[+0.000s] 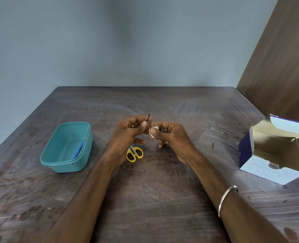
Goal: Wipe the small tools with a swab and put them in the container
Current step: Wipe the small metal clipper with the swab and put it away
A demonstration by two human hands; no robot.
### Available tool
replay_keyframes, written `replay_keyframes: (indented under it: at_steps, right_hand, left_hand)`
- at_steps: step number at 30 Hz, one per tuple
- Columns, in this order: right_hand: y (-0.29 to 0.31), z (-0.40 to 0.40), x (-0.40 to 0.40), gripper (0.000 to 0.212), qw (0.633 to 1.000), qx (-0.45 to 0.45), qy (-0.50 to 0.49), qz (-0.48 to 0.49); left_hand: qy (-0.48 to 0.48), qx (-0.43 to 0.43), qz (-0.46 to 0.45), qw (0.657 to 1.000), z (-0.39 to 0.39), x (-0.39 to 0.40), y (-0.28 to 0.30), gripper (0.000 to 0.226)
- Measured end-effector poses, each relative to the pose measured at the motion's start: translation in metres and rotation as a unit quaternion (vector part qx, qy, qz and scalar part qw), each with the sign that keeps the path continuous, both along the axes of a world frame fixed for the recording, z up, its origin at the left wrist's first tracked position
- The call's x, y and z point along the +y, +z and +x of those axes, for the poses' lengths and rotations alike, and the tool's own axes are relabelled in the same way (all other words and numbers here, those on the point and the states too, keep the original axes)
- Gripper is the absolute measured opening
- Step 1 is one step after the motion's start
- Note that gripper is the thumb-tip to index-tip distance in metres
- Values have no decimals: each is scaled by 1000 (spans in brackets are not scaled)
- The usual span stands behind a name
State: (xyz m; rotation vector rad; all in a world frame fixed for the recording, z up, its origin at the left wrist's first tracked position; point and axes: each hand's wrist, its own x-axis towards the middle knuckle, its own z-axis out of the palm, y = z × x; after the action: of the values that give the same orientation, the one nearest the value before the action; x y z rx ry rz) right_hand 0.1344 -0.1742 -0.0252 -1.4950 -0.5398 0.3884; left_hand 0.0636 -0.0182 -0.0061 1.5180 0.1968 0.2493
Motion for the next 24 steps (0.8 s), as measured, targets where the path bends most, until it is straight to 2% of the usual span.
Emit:
replay_keyframes:
  at_steps: [9, 14, 24]
  right_hand:
    - [-1, 1, -1, 16, 1000, -17, -25, -6]
    - [0, 1, -1, 8, 1000, -17, -5, -5]
    - [0, 1, 0, 21, 1000, -2, 10, 1]
  left_hand:
    - [-7, -1, 11, 1000, 0, -1, -2, 18]
    - [3, -9, 14, 1000, 1, 0, -3, 19]
    - [19, -14, 15, 1000, 3, 2, -4, 19]
